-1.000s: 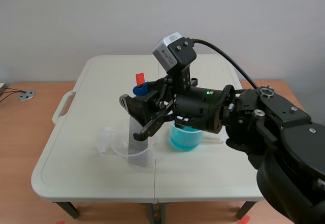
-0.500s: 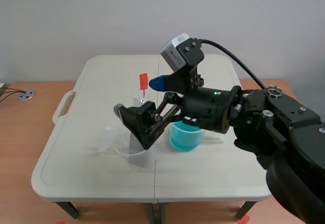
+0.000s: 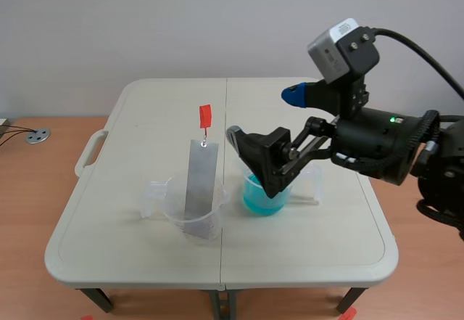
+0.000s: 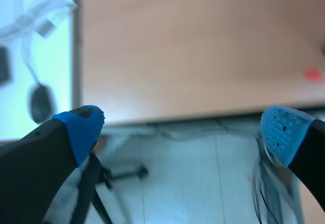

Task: Hold the metal plate by the orange handle, dip it into the blue solution, take it out and point at it, then put the plate back in the beaker on the left.
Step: 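Return to the home posture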

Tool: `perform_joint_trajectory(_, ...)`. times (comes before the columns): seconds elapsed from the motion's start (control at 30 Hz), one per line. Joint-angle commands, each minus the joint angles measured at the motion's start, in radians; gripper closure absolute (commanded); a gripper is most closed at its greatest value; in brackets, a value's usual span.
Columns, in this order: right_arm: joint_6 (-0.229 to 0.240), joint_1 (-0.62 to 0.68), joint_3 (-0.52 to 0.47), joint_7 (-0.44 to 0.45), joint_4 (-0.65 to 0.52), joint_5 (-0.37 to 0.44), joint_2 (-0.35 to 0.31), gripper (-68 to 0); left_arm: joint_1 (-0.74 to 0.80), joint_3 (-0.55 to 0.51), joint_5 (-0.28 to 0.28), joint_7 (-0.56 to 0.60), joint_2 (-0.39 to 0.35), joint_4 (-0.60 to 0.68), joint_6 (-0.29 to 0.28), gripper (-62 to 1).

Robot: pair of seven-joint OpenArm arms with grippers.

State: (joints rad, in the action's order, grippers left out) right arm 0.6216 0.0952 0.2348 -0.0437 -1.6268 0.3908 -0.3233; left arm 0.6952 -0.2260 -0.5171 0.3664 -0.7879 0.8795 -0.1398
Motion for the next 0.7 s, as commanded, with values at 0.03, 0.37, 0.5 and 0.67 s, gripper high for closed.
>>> perform_joint_trajectory(0.03, -0.019, 0.042, -0.035, 0.018, -0.035, 0.029, -0.027, -65.5, 0.006, -0.060, 0.000, 0.067, 0.008, 0.049, -0.002, -62.3)
perform_joint_trajectory(0.37, -0.030, 0.248, -0.171, 0.071, -0.131, 0.048, -0.113, -65.5, -0.001, -0.112, 0.005, 0.165, 0.028, 0.372, -0.002, -62.3)
perform_joint_trajectory(0.5, -0.031, 0.333, -0.225, 0.111, -0.158, 0.048, -0.133, -65.5, -0.010, -0.112, 0.055, 0.157, 0.097, 0.558, -0.005, -62.3)
perform_joint_trajectory(0.67, -0.031, 0.440, -0.293, 0.145, -0.185, 0.047, -0.139, -65.5, -0.053, -0.103, 0.181, 0.130, 0.243, 0.737, -0.044, -62.3)
